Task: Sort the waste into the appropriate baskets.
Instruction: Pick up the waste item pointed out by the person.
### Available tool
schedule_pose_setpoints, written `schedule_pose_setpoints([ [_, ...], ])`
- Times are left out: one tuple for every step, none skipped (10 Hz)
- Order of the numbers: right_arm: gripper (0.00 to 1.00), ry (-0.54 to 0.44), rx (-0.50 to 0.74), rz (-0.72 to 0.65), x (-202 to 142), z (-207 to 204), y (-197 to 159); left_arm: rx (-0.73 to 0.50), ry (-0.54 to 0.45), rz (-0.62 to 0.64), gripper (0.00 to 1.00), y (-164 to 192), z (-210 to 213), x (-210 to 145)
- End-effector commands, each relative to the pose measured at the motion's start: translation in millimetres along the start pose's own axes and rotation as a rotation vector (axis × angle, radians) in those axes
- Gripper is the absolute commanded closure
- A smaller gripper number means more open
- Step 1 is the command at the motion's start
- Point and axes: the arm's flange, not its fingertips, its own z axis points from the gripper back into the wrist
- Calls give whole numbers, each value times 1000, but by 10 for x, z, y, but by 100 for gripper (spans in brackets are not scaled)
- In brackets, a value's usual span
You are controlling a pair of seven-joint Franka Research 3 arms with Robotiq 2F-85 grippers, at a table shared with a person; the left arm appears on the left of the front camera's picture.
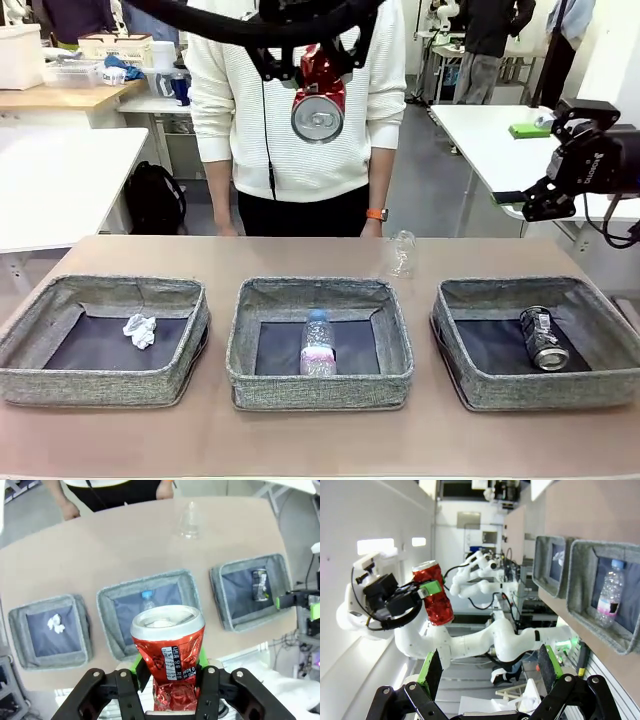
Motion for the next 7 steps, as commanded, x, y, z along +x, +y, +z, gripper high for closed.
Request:
schedule_pose_setpoints([
  [0,-2,20,7,8,-23,23,11,3,-25,62,-65,104,59],
  [0,-2,20,7,8,-23,23,27,2,-14,62,-67,100,60],
  [0,-2,20,7,8,-23,23,105,82,5,62,-41,51,70],
  [0,-2,20,7,8,-23,23,3,14,-24,62,-76,3,40],
  [0,-2,20,7,8,-23,23,3,14,-24,62,-76,3,40],
  [0,-2,20,7,8,-23,23,3,14,-24,62,-76,3,40],
  [0,-2,20,7,8,-23,23,3,14,-24,62,-76,3,40],
])
